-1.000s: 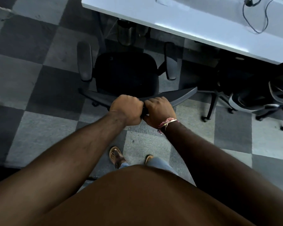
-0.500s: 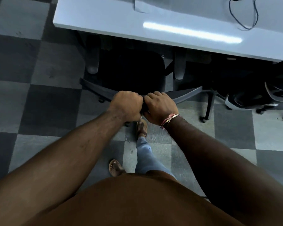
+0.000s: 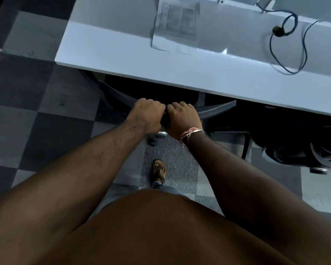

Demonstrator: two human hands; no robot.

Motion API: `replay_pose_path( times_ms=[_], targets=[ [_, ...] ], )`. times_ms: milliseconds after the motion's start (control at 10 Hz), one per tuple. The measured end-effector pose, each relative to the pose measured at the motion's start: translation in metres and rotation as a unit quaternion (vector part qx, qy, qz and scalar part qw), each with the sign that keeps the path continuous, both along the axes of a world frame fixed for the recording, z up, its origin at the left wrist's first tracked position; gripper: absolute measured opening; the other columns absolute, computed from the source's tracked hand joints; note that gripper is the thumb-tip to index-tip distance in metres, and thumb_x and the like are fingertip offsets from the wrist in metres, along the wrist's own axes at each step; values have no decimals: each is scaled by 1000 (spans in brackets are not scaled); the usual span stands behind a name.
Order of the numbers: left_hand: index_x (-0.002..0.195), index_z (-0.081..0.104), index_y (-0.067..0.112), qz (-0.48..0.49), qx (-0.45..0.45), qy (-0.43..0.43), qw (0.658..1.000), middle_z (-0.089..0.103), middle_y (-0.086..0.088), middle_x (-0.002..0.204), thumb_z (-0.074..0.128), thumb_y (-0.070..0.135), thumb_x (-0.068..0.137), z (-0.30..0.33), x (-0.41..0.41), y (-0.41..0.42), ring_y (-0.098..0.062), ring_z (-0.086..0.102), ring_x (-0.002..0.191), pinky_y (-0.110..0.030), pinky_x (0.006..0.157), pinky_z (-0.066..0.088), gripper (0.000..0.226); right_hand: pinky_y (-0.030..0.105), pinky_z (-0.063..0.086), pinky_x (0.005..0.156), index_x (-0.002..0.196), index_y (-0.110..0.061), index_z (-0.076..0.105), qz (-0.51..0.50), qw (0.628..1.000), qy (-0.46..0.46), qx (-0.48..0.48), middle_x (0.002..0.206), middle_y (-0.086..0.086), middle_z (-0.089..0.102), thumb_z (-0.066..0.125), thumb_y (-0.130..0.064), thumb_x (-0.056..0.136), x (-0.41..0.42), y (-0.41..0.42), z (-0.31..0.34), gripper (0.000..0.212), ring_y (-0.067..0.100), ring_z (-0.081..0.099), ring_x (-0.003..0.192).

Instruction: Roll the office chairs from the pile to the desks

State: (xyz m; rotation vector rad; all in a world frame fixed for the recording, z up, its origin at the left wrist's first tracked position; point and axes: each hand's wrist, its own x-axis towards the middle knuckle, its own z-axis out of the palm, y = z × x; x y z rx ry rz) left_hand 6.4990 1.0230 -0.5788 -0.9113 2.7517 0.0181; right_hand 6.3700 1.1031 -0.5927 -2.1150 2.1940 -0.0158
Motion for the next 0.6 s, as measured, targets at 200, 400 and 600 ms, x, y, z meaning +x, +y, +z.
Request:
replay_pose_path(
  times_ms=[200,400,600],
  targets=[
    [104,58,27,0,19,-15,1000,69,4,107,67,43,82,2,-25,-30,-22,67,100,-40,87,51,28,37,41,70,89,-19,60,-13,1000,24,3,84,1,62,66,-45,73,-20,-29,1,31,27,59,80],
    [107,59,27,1,14,-12,1000,70,4,108,64,42,83,5,-24,-41,-21,67,100,-38,84,50,28,38,42,72,89,-19,59,0,1000,25,11,86,1,62,62,-42,75,-16,-46,6,27,27,59,82],
    [111,62,22,2,4,-26,1000,69,-1,110,65,40,82,17,9,-68,-23,66,103,-37,90,52,33,38,46,74,88,-17,59,36,999,-12,-12,86,3,63,40,-56,70,16,-76,13,47,28,60,80]
  ],
)
